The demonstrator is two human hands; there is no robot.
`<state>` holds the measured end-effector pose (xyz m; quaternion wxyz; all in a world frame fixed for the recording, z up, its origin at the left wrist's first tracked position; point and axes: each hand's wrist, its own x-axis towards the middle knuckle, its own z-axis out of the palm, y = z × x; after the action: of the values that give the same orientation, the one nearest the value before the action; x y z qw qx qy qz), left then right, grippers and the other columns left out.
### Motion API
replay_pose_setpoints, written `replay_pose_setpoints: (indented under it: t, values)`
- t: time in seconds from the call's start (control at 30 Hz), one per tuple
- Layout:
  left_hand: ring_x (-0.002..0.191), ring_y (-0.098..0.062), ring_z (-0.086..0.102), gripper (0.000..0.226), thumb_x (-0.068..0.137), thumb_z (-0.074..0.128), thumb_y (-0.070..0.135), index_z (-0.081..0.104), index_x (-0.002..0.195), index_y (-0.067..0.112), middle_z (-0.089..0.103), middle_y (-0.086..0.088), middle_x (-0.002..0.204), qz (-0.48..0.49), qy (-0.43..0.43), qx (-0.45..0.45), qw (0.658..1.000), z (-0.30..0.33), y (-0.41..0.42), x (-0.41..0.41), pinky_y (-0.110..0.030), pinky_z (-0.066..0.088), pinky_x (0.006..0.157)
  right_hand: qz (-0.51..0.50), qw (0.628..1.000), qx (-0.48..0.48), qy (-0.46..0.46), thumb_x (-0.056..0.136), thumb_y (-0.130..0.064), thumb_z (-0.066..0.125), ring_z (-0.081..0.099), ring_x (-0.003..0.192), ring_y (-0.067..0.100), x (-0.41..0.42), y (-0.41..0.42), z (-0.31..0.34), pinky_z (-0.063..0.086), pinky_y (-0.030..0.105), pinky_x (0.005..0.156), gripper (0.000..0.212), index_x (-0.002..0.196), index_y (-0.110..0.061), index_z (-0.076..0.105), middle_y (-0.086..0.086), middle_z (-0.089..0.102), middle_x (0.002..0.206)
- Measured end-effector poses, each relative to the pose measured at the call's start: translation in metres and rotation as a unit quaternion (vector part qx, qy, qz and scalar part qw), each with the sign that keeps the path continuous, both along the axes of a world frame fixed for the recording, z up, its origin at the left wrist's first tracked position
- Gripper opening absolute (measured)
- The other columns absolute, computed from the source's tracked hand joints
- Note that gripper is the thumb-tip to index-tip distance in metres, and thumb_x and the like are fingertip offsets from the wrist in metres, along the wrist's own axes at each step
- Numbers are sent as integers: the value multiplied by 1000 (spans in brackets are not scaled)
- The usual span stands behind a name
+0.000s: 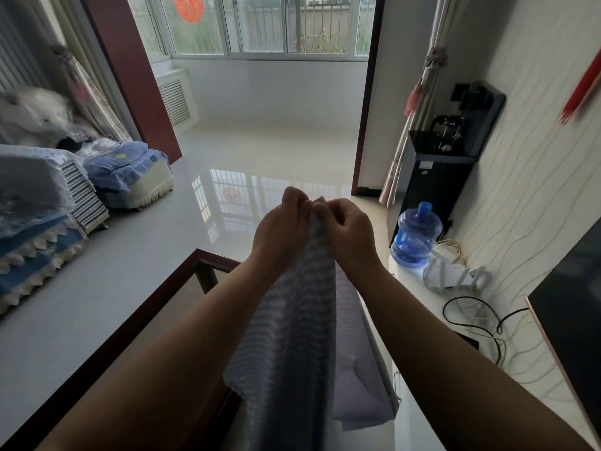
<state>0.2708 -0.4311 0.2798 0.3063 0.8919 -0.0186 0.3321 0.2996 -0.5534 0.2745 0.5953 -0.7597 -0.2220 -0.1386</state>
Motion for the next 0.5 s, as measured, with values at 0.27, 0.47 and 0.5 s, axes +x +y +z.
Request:
replay_pose_setpoints:
  t: [0.27,0.47,0.5]
  values:
    - [75,-16,63,44,90,32,58,51,95,19,62,5,81,-99,169,-77,978,-7,21,10,-33,53,62,-26,999,13,-32,90,-35,58,59,70,-12,5,0,-7,41,0,59,14,85,-22,64,-29,58,66]
    - [93,-17,65,102,49,36,96,67,104,16,69,-3,99,-191,445,-115,867,-48,80,-5,-23,54,74,-67,998,-2,-20,91,-28,60,58,64,-12,33,-16,-7,42,3,59,12,87,-21,68,-24,59,66]
    - [94,-20,65,92,56,41,90,69,103,15,70,-3,98,-178,454,-118,865,-57,87,-7,-26,55,79,-76,997,4,-12,90,-28,61,58,63,-11,38,-21,-4,42,4,59,11,85,-22,68,-23,60,66]
